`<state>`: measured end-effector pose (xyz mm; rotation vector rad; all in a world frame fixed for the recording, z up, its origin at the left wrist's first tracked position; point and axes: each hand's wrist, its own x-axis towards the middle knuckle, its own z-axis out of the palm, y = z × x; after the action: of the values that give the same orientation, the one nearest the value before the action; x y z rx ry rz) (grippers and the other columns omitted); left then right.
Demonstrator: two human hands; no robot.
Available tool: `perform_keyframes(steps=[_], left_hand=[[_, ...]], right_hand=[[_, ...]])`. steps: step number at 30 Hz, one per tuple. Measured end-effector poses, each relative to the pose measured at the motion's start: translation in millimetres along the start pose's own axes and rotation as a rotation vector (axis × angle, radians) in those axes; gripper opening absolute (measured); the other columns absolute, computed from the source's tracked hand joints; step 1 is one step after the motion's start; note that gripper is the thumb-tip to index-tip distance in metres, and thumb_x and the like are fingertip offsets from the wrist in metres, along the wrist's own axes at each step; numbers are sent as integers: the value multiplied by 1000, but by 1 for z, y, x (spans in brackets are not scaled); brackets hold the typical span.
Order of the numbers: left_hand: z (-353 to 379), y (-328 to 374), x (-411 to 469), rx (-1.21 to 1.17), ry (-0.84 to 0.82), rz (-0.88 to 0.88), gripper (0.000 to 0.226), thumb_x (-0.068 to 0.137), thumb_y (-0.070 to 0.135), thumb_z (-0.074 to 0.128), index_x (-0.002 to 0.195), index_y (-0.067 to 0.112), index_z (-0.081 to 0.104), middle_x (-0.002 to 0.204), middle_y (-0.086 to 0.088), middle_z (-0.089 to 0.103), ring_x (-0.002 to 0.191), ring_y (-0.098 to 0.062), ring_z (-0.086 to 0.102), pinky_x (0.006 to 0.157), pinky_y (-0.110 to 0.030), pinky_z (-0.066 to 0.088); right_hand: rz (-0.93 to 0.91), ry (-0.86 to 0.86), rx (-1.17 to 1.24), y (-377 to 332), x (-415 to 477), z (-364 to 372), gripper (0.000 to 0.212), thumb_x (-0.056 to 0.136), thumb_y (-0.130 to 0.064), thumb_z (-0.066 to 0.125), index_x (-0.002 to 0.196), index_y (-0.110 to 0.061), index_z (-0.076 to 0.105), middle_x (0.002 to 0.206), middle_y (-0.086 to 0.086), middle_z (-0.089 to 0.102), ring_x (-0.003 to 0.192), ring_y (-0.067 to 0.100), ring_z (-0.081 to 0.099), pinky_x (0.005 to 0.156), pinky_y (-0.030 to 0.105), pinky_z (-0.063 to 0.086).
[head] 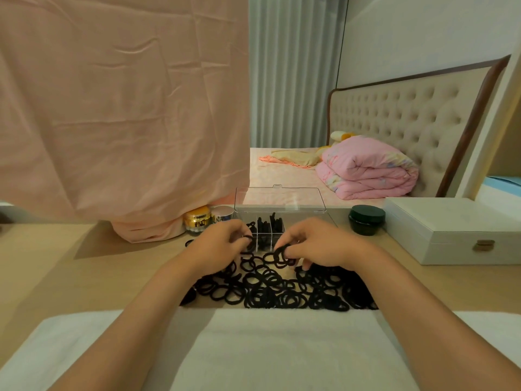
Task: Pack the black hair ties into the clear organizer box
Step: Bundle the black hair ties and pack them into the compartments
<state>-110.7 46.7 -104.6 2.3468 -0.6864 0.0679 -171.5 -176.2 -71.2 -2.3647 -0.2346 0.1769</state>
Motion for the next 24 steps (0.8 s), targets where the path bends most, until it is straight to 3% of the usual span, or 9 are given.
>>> perform_keyframes(steps=[3,5,7,11,14,17,20,22,24], left_hand=[[0,-3,-1,47,0,-39,9,99,29,59,98,35,65,89,6,71,80,-11,65,68,-24,48],[6,-3,-2,214,-43,-20,16,98,30,61,108,36,70,106,10,72,91,-8,65,75,-22,49],[11,-3,-4,346,-52,3,24,97,31,62,118,35,72,117,14,70,101,-6,63,78,-21,45],[11,-6,-4,405,-95,-18,29,94,36,67,123,36,70,118,11,69,93,-6,56,76,-22,42],[11,-8,-2,432,-89,-2,25,94,33,66,118,35,73,118,12,69,100,-9,61,78,-23,46],[11,-8,-2,447,-92,-14,24,94,31,65,116,32,73,114,9,68,100,-11,61,75,-23,45],[7,-9,-1,347,-82,-21,17,95,31,63,109,30,71,109,8,69,94,-8,62,77,-23,49],[-1,-8,-1,161,-60,-63,3,96,30,61,98,31,63,99,8,67,87,-7,61,73,-22,47],[-9,-7,0,0,-47,-79,4,96,26,61,95,30,60,90,7,65,80,-8,60,69,-22,44]], right_hand=[[23,-45,50,-4,5,11,19,99,-10,60,103,-25,70,88,-7,72,71,4,71,63,22,54],[29,-51,-41,-3,11,21,16,99,-14,61,106,-26,71,87,-8,69,72,5,68,64,20,53],[20,-63,-209,-1,17,30,20,99,-19,63,115,-24,73,92,-10,68,83,8,65,71,19,50],[56,-81,-485,-2,24,39,35,97,-15,63,131,-23,68,123,-3,69,105,15,65,95,29,54],[88,-66,-543,-2,24,41,30,95,-16,66,123,-24,73,117,-2,72,101,16,68,94,35,57],[67,-63,-530,-5,20,39,19,92,-18,69,110,-23,74,111,-5,70,100,15,66,91,30,56],[34,7,-400,-8,15,25,9,90,-18,69,95,-25,71,102,-7,71,93,15,69,84,28,58],[26,43,-268,-12,12,14,10,91,-16,68,95,-24,73,97,-5,74,87,16,74,82,32,61],[25,37,-188,-14,9,6,17,93,-10,65,99,-22,75,94,-4,76,84,13,75,78,26,61]])
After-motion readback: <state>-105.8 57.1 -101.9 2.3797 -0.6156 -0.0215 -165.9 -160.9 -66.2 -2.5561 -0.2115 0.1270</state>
